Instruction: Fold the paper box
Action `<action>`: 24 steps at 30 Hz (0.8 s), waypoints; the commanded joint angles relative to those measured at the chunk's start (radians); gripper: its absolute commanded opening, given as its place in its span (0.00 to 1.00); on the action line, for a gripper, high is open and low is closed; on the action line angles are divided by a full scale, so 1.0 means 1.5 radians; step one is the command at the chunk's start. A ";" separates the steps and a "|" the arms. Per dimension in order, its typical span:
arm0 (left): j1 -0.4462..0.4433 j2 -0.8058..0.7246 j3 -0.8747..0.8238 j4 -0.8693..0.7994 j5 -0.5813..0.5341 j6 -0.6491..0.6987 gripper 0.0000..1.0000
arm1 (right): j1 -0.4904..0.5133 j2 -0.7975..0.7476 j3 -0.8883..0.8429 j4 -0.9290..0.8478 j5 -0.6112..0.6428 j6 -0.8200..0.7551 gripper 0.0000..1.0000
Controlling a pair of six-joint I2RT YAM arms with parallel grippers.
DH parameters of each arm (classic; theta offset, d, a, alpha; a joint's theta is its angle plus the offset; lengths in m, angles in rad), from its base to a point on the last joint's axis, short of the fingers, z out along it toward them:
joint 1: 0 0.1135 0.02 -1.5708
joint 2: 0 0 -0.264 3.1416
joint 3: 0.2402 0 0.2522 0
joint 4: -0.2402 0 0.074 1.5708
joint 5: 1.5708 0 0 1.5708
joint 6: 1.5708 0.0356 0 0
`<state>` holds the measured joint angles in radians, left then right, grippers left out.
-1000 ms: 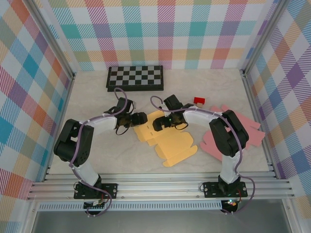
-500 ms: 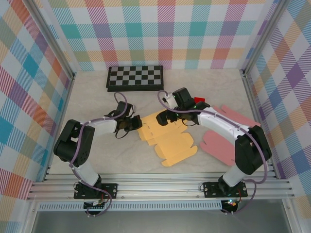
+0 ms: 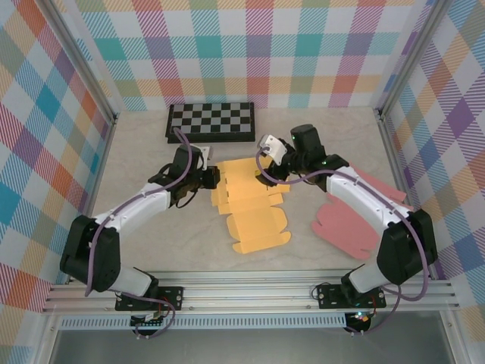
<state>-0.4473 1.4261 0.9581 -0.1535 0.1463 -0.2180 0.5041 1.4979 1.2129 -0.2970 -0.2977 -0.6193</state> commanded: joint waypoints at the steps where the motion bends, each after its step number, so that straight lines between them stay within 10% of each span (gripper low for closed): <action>1: -0.020 -0.040 0.021 -0.039 -0.015 0.092 0.00 | -0.006 0.046 0.062 -0.077 -0.105 -0.183 0.81; 13: -0.107 -0.166 -0.082 0.071 -0.023 0.312 0.00 | -0.039 0.166 0.199 -0.215 -0.132 -0.297 0.68; 24: -0.111 -0.184 -0.102 0.099 -0.044 0.338 0.00 | -0.039 0.163 0.172 -0.285 -0.157 -0.306 0.53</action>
<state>-0.6067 1.1759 0.8085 -0.0753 0.1036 0.2596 0.4450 1.7489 1.4887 -0.6514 -0.4904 -1.0412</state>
